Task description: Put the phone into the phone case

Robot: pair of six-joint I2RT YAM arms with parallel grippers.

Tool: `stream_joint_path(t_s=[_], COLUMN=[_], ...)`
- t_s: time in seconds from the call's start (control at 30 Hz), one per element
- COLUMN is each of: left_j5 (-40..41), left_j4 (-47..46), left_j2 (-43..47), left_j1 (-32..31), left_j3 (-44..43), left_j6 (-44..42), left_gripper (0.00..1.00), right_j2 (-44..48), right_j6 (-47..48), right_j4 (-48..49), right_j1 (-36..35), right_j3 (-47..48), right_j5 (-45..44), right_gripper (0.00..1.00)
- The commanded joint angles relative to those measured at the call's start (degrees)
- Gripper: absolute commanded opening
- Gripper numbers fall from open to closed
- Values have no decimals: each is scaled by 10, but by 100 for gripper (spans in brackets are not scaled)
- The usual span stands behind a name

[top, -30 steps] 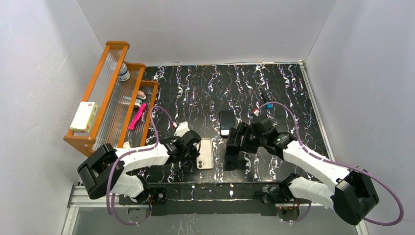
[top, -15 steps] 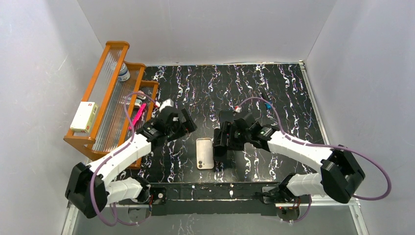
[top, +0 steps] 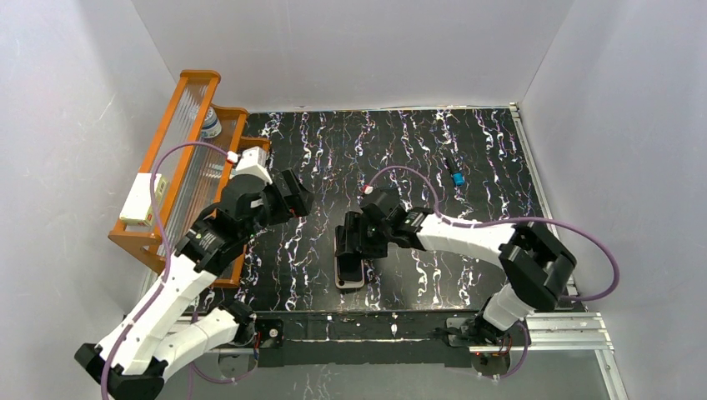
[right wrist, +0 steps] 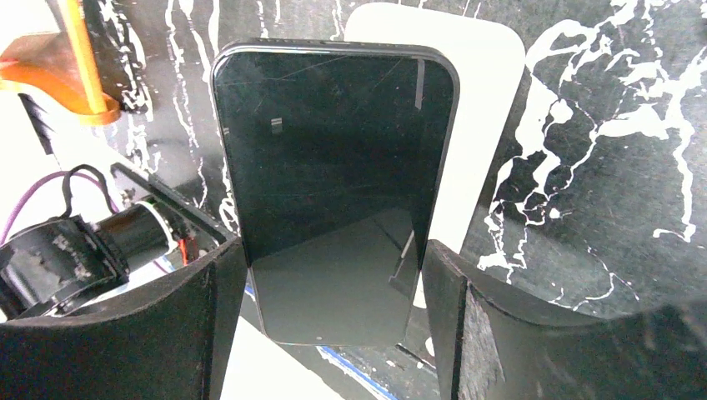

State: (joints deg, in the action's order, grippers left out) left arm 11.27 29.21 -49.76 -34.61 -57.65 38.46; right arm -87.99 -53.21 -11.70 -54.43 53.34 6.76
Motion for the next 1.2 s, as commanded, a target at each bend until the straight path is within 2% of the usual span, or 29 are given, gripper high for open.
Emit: stream_joint_path(t_s=[0.0,0.2,0.7,1.03,1.17], left_j5=[43,58,59,58,55], left_j4=[32,32,32,30,29], left_j2=[47,81,90,87,84], left_j1=[2,2,2,2,2], left_j3=[12,40,59,61,64], left_j6=[-23,-32,-34,-30,-31], left_gripper=[98,98,98,98,98], right_j2=[-31,-57,-82,-59,-44], right_j6=[-16,-28,-42,-41,-42], right_j4=[34,23,-41,-54,-55], right_j1=[-11,-21,-32,-32,-32], right_j3=[42,46,67,71,67], right_j5=[1,-7,-45,-60,-59], right_gripper=[48,50,61,81,85])
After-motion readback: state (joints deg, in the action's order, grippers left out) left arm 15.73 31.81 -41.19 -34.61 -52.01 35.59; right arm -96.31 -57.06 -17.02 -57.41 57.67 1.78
